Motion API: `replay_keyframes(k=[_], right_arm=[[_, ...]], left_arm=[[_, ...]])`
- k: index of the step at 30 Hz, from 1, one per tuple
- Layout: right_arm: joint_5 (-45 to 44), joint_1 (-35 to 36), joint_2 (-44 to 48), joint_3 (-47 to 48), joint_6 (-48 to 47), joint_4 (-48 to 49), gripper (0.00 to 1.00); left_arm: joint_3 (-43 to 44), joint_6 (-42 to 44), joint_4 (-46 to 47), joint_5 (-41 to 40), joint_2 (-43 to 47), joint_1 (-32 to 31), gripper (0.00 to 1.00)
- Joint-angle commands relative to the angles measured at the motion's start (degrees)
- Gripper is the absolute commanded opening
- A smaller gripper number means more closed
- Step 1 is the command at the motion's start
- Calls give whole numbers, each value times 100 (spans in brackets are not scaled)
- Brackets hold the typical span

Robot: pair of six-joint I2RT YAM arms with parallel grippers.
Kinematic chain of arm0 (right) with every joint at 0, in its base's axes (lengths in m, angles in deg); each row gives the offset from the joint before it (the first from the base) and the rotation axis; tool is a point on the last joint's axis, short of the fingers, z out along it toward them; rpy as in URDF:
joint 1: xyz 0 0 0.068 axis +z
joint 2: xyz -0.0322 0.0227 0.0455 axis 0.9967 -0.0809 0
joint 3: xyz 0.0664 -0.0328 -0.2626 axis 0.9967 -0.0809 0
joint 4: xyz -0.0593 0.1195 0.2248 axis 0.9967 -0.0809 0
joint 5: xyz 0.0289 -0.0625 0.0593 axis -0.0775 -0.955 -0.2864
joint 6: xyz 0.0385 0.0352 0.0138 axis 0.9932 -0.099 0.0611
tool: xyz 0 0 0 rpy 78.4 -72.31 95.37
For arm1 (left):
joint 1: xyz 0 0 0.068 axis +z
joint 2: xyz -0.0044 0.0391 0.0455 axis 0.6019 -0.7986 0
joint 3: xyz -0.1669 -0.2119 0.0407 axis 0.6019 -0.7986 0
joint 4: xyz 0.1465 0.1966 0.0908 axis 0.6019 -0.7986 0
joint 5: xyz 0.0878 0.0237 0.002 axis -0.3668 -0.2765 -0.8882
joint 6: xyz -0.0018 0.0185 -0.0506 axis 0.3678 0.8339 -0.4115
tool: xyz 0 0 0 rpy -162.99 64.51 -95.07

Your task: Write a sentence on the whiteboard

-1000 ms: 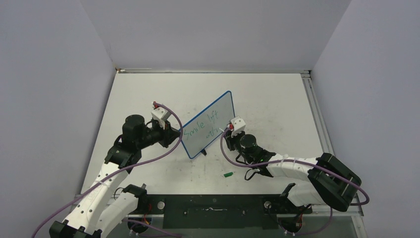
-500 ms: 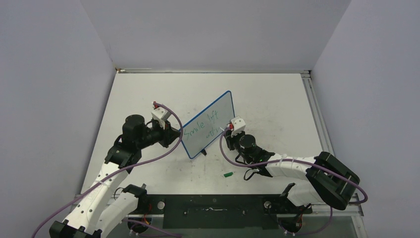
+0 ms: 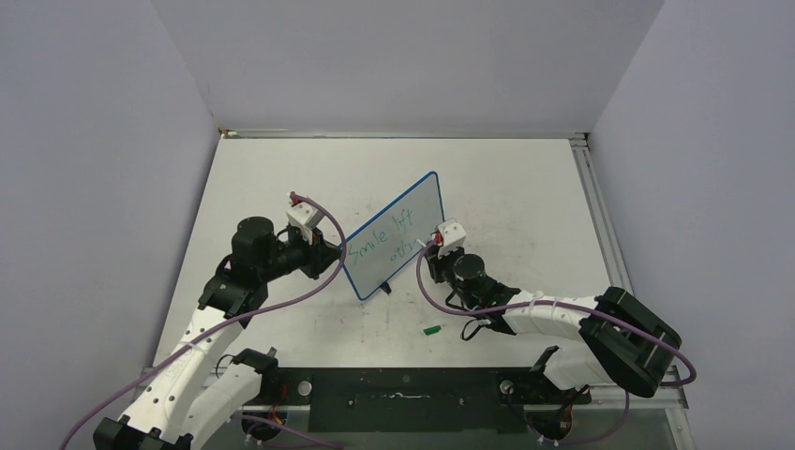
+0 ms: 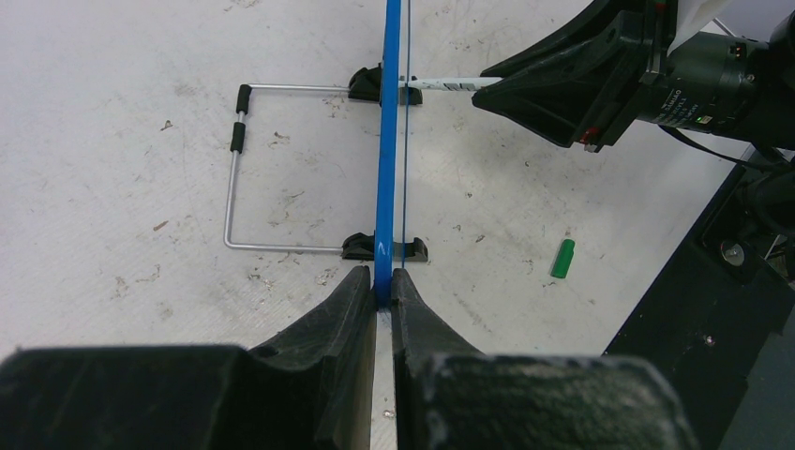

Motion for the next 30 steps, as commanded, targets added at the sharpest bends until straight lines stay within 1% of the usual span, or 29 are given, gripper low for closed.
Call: replay_keyframes(k=[1, 12, 20, 30], right_arm=[[151, 76, 186, 53, -1, 552, 5], [219, 192, 167, 33, -46, 449, 5], [3, 219, 59, 72, 40, 259, 5], [-44, 214, -169, 220, 39, 139, 5]], left_arm=[[88, 19, -223, 64, -54, -14, 0], [82, 19, -232, 55, -45, -15, 0], [79, 10, -232, 55, -45, -14, 0], [82, 10, -228, 55, -36, -14, 0]])
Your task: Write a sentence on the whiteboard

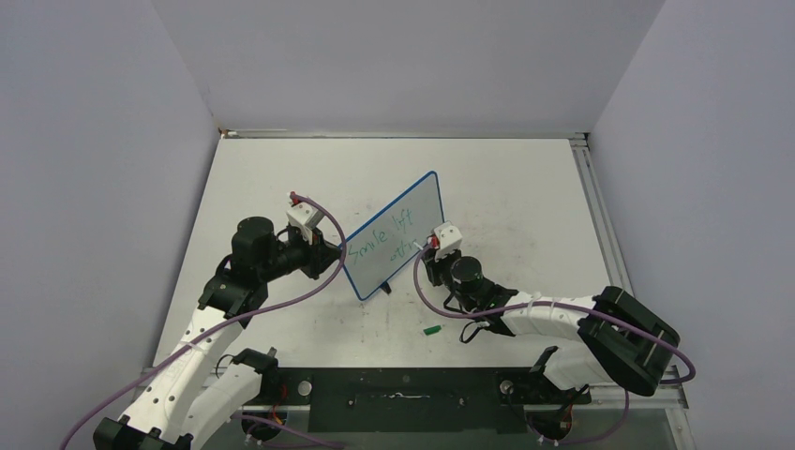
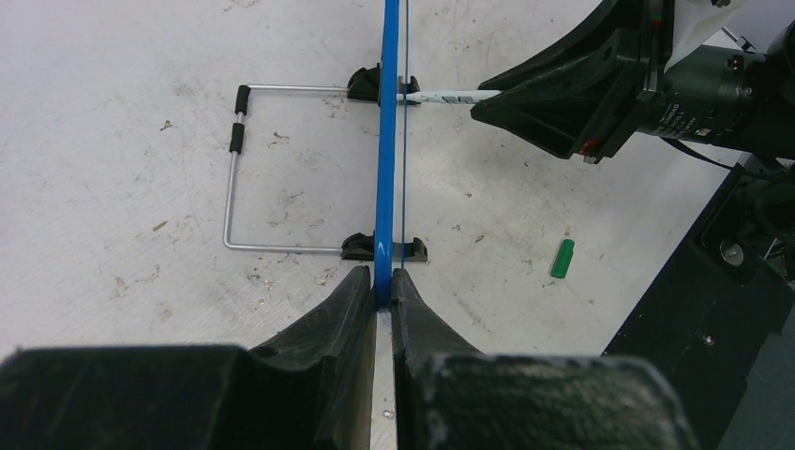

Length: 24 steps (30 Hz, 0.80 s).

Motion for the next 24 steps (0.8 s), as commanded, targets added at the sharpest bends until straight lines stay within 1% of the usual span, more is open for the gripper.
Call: replay_keyframes(k=[1, 12, 18, 24], right_arm=[[-33, 40, -134, 224, 81, 162, 5], [-207, 38, -171, 265, 73, 181, 5], [-463, 35, -22, 193, 90, 308, 5], [-494, 41, 201, 44, 66, 340, 5]], left_arm=[[82, 12, -232, 53, -36, -14, 0], [82, 12, -232, 49, -20, -14, 0], [80, 12, -232, 28, -19, -14, 0], [82, 12, -224, 27, -19, -14, 0]])
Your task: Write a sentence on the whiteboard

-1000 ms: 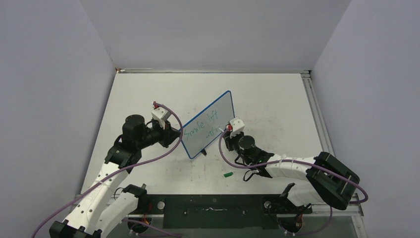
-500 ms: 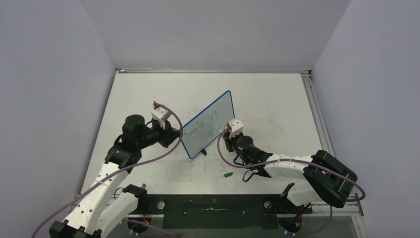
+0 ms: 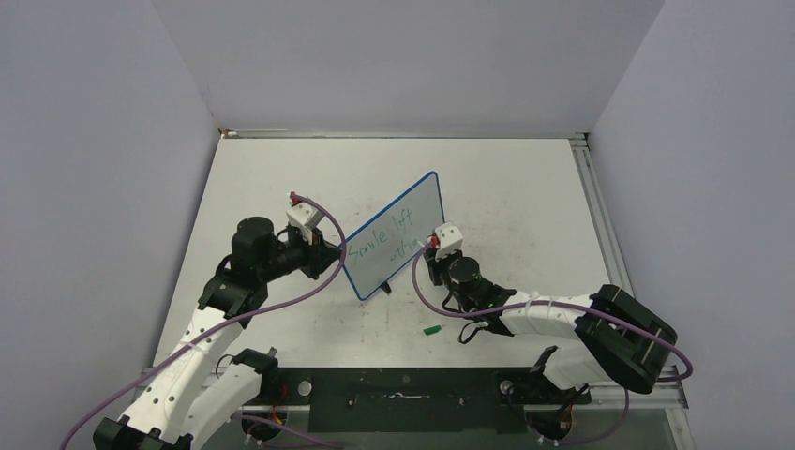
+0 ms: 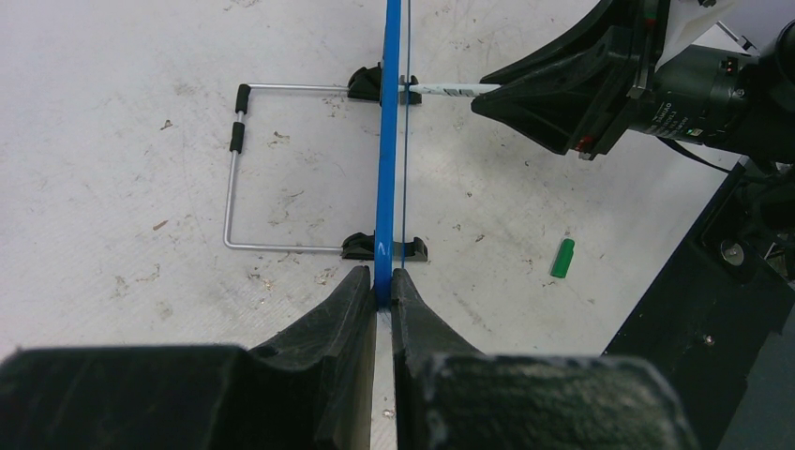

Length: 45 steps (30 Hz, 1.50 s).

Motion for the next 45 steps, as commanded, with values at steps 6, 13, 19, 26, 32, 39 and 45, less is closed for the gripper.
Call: replay_keyframes(k=[6, 13, 19, 26, 32, 39, 45], right_arm=[[-52, 50, 767, -230, 29, 445, 5], [50, 56, 603, -113, -27, 534, 5], [78, 56, 464, -32, -41, 563, 5], [122, 49, 275, 57, -47, 656, 5], [134, 57, 192, 125, -79, 690, 5], [68, 57, 85, 162, -65, 680, 5], [-125, 49, 35, 206, -37, 621, 5]], left_arm=[[81, 12, -213, 37, -30, -14, 0], [82, 12, -208, 35, -52, -14, 0], [89, 21, -208, 35, -78, -14, 0], [91, 21, -204, 34, -76, -14, 0], [82, 21, -217, 27, -60, -14, 0], [82, 21, -217, 35, -45, -14, 0], [82, 12, -217, 27, -43, -14, 0]])
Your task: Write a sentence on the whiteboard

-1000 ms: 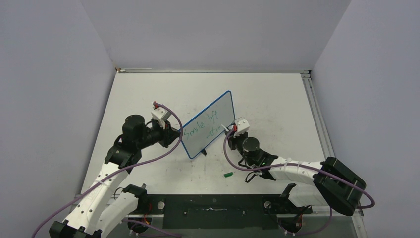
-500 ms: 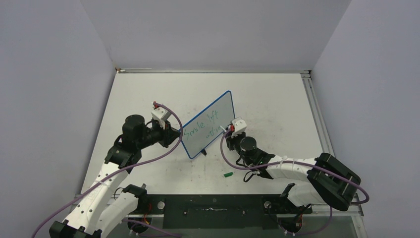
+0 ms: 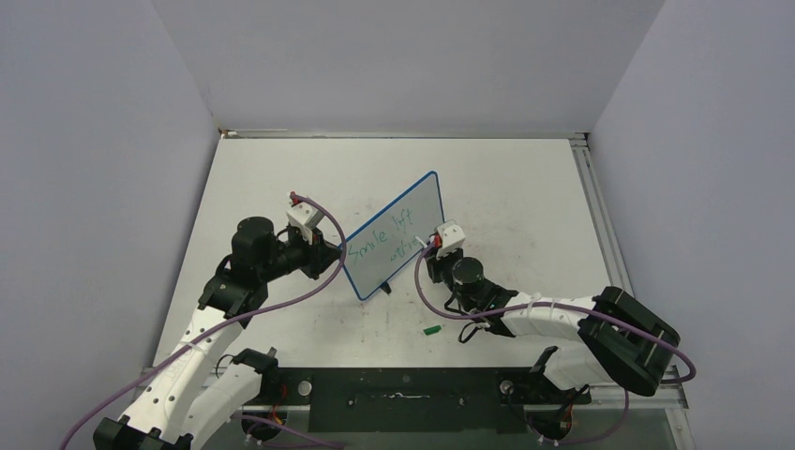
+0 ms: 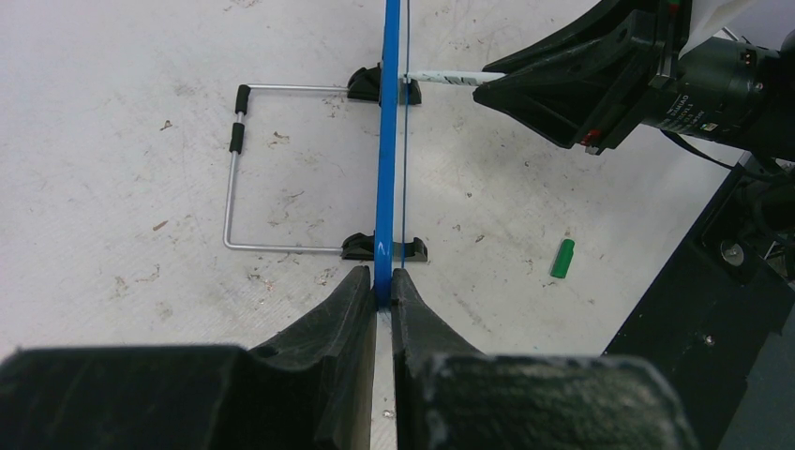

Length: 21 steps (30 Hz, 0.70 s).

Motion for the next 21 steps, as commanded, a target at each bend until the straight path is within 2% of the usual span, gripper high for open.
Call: replay_keyframes(k=[1, 21], right_arm=[[-168, 21, -96, 243, 13, 269, 5], [-166, 15, -375, 323, 68, 53, 5]], left_arm=[[82, 12, -221, 28, -41, -14, 0], [82, 12, -221, 27, -6, -14, 0]])
